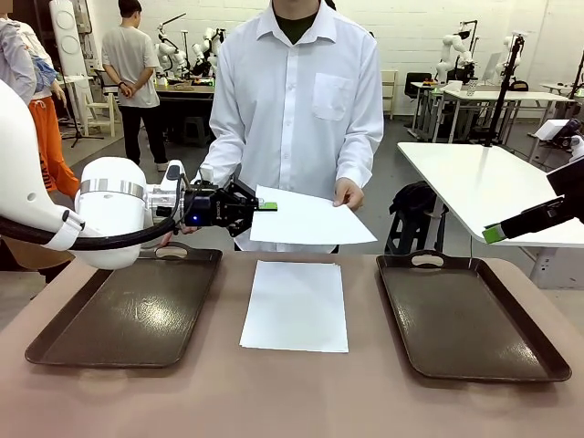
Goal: Sort the A4 documents.
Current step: Receive the A4 Paper, then place the A4 Paper in the designated Handle tray.
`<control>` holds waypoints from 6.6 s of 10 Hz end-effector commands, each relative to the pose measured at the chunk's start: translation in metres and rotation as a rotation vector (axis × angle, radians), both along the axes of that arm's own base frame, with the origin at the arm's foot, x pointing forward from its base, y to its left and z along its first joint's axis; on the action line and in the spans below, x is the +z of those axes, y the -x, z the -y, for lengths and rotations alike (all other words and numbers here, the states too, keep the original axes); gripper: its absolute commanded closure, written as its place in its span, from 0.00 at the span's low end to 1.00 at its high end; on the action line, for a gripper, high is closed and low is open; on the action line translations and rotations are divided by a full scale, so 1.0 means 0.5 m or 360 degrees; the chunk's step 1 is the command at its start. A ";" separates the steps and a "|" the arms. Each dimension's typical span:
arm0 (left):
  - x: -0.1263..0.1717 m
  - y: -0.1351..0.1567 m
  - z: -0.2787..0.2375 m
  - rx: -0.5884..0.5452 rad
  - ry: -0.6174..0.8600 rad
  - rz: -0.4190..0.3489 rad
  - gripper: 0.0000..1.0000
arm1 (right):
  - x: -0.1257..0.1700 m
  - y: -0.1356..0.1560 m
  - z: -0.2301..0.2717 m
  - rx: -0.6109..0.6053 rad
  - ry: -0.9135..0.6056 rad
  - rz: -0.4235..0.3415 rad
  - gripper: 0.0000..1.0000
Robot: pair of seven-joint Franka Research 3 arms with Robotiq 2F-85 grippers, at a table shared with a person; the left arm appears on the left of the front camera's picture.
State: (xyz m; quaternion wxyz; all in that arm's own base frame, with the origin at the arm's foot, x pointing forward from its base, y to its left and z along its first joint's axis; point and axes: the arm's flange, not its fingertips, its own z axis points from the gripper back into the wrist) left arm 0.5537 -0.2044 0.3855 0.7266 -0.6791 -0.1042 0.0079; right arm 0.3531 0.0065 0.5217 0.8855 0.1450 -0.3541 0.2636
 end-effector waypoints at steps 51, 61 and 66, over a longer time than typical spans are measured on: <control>-0.073 -0.077 -0.488 -0.0022 -0.1461 -0.0545 0.99 | -0.003 -0.002 0.000 0.0006 -0.0013 -0.0006 0.00; -0.040 -0.059 -0.488 -0.0057 -0.1743 -0.0490 0.16 | -0.003 -0.002 0.000 0.0006 -0.0013 -0.0006 0.00; -0.025 -0.048 -0.468 0.0058 -0.1715 -0.0504 0.00 | -0.003 -0.002 0.000 0.0006 -0.0013 -0.0006 0.00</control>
